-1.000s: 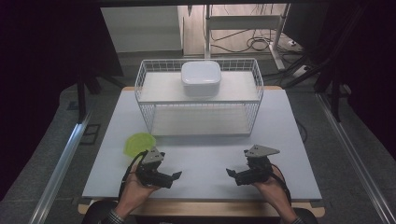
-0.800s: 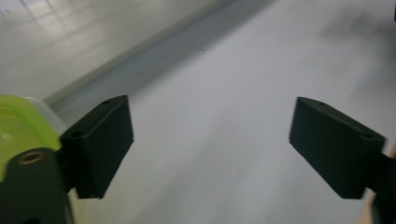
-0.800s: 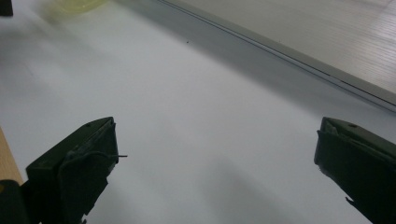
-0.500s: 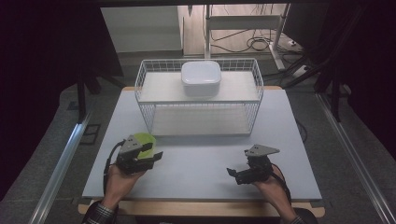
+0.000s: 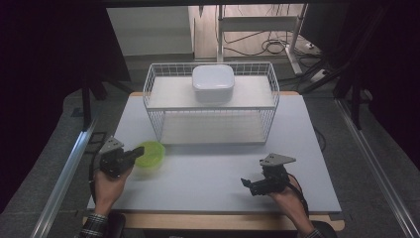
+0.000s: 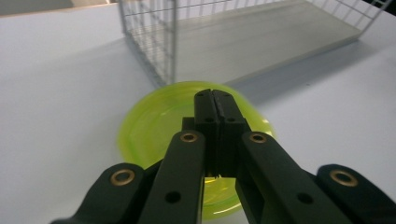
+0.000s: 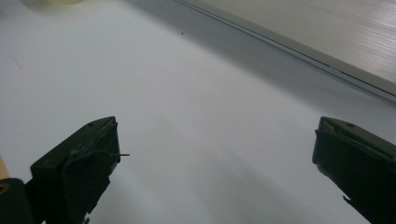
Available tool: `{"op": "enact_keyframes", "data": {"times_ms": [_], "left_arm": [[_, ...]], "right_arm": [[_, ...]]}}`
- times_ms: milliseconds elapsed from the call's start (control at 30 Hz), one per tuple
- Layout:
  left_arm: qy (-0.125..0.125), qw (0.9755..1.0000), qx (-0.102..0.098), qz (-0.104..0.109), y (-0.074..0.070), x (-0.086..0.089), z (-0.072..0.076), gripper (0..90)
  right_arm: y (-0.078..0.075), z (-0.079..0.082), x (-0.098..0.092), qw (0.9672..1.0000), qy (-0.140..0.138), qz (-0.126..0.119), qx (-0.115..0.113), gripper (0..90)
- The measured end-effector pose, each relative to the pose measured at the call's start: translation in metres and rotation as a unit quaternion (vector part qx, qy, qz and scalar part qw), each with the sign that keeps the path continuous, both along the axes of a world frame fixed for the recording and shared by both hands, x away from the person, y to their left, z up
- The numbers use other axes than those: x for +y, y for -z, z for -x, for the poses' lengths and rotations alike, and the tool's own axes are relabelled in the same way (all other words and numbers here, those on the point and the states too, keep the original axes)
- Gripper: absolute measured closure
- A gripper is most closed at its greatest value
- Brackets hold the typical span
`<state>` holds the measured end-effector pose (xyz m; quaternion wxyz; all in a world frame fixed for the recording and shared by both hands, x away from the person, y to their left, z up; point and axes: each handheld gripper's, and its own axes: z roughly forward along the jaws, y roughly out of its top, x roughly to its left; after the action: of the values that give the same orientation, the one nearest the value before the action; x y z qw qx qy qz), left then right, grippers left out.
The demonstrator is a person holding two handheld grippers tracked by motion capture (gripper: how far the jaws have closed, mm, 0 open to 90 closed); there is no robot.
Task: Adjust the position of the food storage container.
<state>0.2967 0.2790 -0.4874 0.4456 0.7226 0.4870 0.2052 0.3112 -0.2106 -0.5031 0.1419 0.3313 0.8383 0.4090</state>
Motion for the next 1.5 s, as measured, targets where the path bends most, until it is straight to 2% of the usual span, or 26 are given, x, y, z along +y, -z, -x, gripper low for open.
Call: {"op": "enact_keyframes", "data": {"times_ms": [267, 467, 800, 1033, 1300, 1500], "left_arm": [[-0.05, 0.9984, 0.001, -0.026, 0.008, 0.02, -0.004, 90.0], [-0.073, 0.9969, 0.015, -0.025, 0.015, 0.032, -0.008, 90.0], [-0.081, 0.9953, 0.039, -0.036, 0.026, 0.032, -0.018, 90.0], [-0.078, 0.9947, 0.05, -0.045, 0.03, 0.024, -0.02, 90.0], [-0.069, 0.9952, 0.054, -0.044, 0.031, 0.017, -0.021, 90.0], [-0.058, 0.9961, 0.056, -0.034, 0.031, 0.01, -0.022, 90.0]], "right_arm": [[0.0, -0.001, -0.001, 1.0, 0.001, -0.002, 0.002, 1.2], [0.001, -0.001, 0.0, 1.0, 0.0, 0.0, 0.004, 1.1], [0.003, -0.001, 0.001, 1.0, 0.0, 0.005, 0.008, 1.2], [0.005, -0.002, 0.002, 0.9999, -0.001, 0.01, 0.011, 1.2], [0.006, -0.002, 0.003, 0.9998, -0.001, 0.015, 0.015, 1.3], [0.007, -0.002, 0.004, 0.9997, -0.002, 0.019, 0.017, 1.4]]}}
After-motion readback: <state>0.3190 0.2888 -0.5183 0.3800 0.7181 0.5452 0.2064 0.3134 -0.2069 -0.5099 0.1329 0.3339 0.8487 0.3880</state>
